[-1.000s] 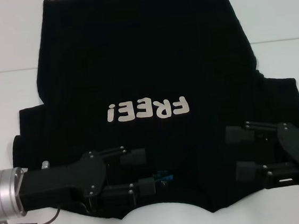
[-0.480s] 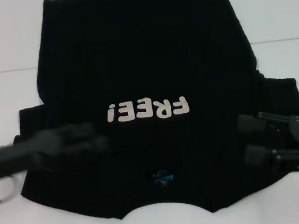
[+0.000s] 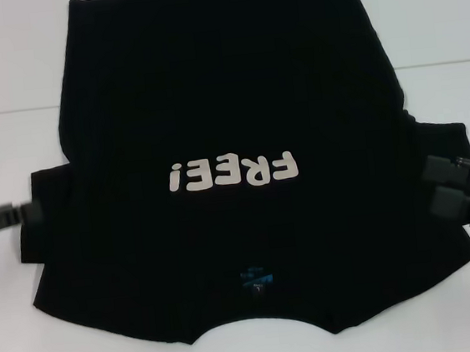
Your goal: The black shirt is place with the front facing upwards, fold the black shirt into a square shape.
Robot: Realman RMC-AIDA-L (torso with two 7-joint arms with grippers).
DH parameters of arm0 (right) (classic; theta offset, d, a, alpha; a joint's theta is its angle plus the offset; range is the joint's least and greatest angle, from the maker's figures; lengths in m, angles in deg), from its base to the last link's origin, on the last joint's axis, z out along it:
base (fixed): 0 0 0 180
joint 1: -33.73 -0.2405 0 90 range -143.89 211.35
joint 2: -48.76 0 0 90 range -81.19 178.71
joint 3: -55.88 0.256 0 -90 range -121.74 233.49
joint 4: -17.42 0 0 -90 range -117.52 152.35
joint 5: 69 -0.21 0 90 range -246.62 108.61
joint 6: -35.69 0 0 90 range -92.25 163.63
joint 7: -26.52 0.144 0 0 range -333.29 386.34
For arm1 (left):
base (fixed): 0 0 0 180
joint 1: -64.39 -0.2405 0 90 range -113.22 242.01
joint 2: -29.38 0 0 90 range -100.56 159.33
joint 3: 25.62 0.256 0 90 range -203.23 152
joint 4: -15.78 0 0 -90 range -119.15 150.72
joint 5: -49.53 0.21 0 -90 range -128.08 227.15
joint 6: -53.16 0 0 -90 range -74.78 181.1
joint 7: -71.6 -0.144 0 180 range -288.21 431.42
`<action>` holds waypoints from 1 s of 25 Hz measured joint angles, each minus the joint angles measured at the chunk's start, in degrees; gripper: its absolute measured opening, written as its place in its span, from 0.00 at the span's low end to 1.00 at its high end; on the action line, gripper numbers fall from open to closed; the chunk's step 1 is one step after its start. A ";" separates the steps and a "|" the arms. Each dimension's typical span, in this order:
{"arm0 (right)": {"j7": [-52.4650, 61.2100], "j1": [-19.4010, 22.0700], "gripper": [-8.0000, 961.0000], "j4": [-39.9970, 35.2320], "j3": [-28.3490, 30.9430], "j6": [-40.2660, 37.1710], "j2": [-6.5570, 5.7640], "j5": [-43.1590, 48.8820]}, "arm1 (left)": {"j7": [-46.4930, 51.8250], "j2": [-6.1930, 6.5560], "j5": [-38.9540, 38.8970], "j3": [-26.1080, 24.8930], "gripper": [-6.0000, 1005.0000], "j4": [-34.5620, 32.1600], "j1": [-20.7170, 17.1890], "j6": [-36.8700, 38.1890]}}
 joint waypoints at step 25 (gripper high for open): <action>1.35 -0.76 0.97 0.04 -1.18 0.38 0.30 0.42 | 7.90 2.93 17.72 14.86 0.78 4.98 11.29 -18.73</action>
